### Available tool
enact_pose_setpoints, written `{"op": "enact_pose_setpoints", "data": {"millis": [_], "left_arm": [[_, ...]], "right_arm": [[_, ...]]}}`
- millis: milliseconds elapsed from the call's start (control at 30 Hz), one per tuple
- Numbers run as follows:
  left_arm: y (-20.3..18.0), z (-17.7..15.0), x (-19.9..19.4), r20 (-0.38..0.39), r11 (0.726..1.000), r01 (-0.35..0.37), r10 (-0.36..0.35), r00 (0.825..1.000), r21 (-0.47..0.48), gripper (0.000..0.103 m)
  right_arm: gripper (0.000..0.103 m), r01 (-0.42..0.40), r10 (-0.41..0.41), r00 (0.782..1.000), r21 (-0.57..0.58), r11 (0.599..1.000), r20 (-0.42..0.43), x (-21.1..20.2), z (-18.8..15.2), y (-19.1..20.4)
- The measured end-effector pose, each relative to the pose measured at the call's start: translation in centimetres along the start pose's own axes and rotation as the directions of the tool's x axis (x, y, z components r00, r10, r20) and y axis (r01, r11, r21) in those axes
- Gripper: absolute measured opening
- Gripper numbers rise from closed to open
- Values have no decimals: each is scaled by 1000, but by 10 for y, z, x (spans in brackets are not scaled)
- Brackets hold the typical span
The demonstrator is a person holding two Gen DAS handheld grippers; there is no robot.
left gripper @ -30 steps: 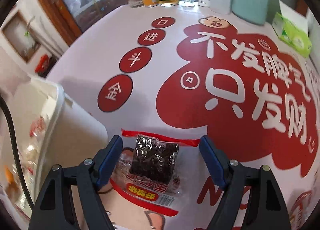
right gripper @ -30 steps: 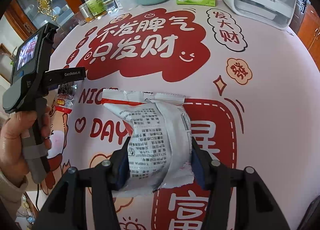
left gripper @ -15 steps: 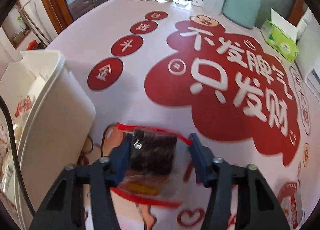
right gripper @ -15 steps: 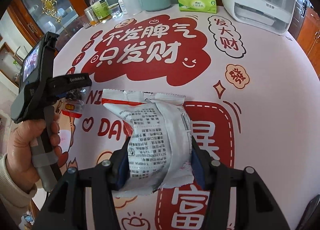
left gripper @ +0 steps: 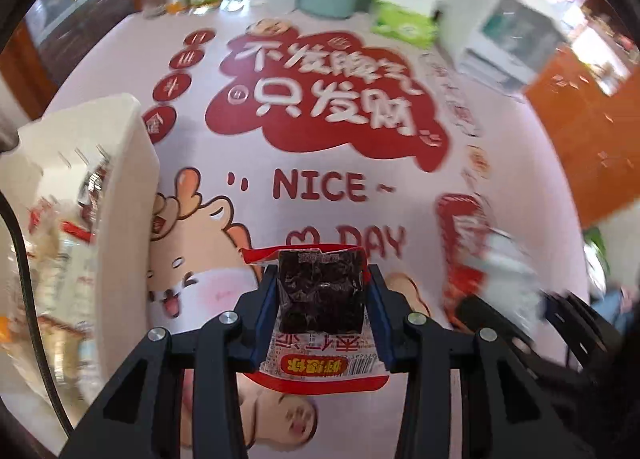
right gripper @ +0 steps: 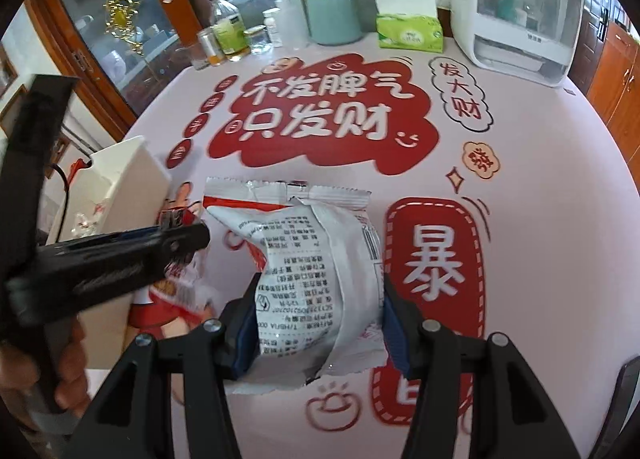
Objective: Organize snacks
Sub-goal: 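Carry both packets into the white tray and open both grippers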
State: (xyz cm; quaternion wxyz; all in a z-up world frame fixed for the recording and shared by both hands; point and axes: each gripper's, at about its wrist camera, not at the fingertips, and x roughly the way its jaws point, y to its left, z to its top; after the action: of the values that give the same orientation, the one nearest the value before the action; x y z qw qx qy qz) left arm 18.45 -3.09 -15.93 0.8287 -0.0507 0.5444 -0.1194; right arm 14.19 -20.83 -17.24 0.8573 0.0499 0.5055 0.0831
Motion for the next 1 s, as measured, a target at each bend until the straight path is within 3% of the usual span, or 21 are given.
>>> {"op": "enact_pose_setpoints", "data": {"millis": [133,367,600,700,1000], "left_arm": [[24,-19,-64,59,998,34,-37,998,54,40],[103,-23,-149,162,998,55,-59,985,27,40],[170,-12,-213,291,999,-9,-1,957,31,40],[185,-3,-224,330,996,-81,61,942,48,40],[226,39,-201,306,986,-163,144,941,37,43]], "right_arm": [[54,-29,29,1000,-11,1000,9,-14,-6,32],[54,-116,121,991,-90,989,52,-38,6,116],[54,-180,206,971,-193,965,123,-58,31,201],[54,-170,207,967,-228,959,150,-60,46,232],[55,-99,149,974,-273,957,170,-37,85,288]]}}
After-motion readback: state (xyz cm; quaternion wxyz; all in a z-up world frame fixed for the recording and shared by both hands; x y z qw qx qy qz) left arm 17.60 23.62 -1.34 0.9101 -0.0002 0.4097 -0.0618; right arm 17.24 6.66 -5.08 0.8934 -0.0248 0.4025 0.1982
